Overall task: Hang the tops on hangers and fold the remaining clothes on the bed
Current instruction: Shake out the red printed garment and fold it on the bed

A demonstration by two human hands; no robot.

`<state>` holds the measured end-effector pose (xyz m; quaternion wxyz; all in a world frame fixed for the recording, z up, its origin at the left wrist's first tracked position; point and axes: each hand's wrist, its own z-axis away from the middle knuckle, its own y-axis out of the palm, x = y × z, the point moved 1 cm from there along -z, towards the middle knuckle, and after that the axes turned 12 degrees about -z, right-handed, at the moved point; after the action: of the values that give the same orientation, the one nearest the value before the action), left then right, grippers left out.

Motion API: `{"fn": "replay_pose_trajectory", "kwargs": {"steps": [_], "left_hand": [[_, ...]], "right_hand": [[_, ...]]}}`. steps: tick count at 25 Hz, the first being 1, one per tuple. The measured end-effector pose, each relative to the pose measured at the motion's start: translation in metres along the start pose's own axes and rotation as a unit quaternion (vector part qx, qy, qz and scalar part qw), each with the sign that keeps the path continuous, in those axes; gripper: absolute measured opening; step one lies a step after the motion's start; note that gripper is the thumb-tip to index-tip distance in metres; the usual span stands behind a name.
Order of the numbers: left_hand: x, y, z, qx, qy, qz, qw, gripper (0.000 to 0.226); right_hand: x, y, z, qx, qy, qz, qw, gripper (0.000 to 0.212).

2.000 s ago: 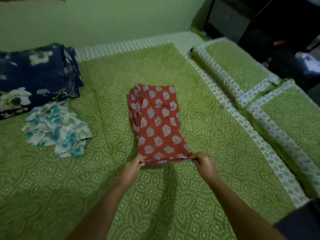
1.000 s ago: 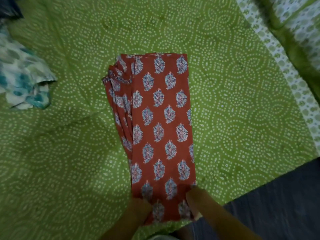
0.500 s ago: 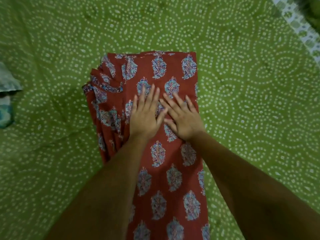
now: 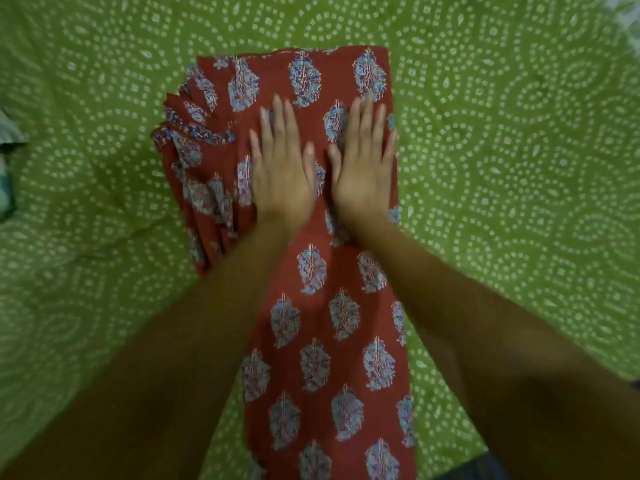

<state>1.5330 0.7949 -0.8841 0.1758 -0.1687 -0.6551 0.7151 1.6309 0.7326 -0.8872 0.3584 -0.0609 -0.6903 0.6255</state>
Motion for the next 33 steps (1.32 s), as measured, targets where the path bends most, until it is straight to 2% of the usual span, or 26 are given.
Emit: {"fn": "replay_pose_trajectory", "kwargs": {"steps": [2,5,9,10,11,12,13,14,15,16,17,19,22,24,26,28,30,32,33], "left_hand": [[-0.004,0.018,0.097,0.041,0.086,-0.028,0.995,0.059],[0.026,0.036,0.229,0.089,0.208,-0.061,0.972,0.065],[0.066,0.026,0.311,0.115,0.326,-0.057,0.937,0.068],[0.072,0.017,0.308,0.104,0.315,-0.044,0.942,0.068],[0.076,0.005,0.295,0.088,0.252,-0.023,0.963,0.067],[0.083,-0.002,0.276,0.078,0.132,0.016,0.988,0.067],[0.089,-0.013,0.253,0.064,-0.026,0.067,0.995,0.067],[0.095,-0.029,0.228,0.039,-0.184,0.125,0.974,0.065],[0.100,-0.045,0.200,0.036,-0.308,0.186,0.932,0.063],[0.104,-0.052,0.172,0.064,-0.381,0.249,0.888,0.059],[0.108,-0.054,0.147,0.120,-0.412,0.294,0.854,0.052],[0.117,-0.053,0.098,0.193,-0.414,0.406,0.792,0.043],[0.120,-0.050,0.056,0.258,-0.391,0.621,0.628,0.039],[0.126,-0.059,0.047,0.253,-0.358,0.706,0.556,0.032],[0.148,-0.065,0.045,0.194,-0.319,0.774,0.511,0.032],[0.179,-0.073,0.056,0.123,-0.308,0.804,0.494,0.033],[0.223,-0.070,0.076,0.042,-0.336,0.791,0.509,0.029],[0.273,-0.060,0.096,-0.015,-0.409,0.718,0.563,0.014],[0.294,-0.055,0.108,-0.031,-0.435,0.669,0.602,0.022]], "right_hand": [[-0.006,0.008,0.095,0.071,-0.026,-0.003,0.997,0.058],[-0.039,0.000,0.208,0.153,-0.030,0.036,0.987,0.060],[-0.059,-0.021,0.258,0.210,-0.075,0.083,0.971,0.057],[-0.055,-0.026,0.252,0.204,-0.074,0.081,0.973,0.053],[-0.049,-0.029,0.240,0.194,-0.065,0.079,0.976,0.047],[-0.040,-0.032,0.224,0.182,-0.052,0.079,0.979,0.040],[-0.030,-0.034,0.206,0.180,-0.037,0.069,0.981,0.034],[-0.019,-0.036,0.188,0.189,-0.018,0.047,0.981,0.029],[-0.008,-0.037,0.170,0.214,0.007,0.011,0.977,0.028],[0.000,-0.035,0.155,0.247,0.043,-0.028,0.968,0.030],[0.007,-0.033,0.144,0.277,0.089,-0.057,0.955,0.033],[0.016,-0.025,0.131,0.316,0.164,-0.065,0.932,0.041],[0.018,-0.016,0.125,0.310,0.174,-0.038,0.934,0.052],[0.018,-0.011,0.124,0.298,0.176,-0.020,0.938,0.053],[0.020,-0.013,0.125,0.298,0.189,-0.016,0.935,0.052],[0.022,-0.016,0.130,0.286,0.195,-0.026,0.938,0.049],[0.025,-0.020,0.138,0.253,0.207,-0.037,0.944,0.046],[0.032,-0.023,0.150,0.203,0.220,-0.051,0.953,0.039],[0.039,-0.024,0.156,0.171,0.215,-0.058,0.960,0.036]]}}
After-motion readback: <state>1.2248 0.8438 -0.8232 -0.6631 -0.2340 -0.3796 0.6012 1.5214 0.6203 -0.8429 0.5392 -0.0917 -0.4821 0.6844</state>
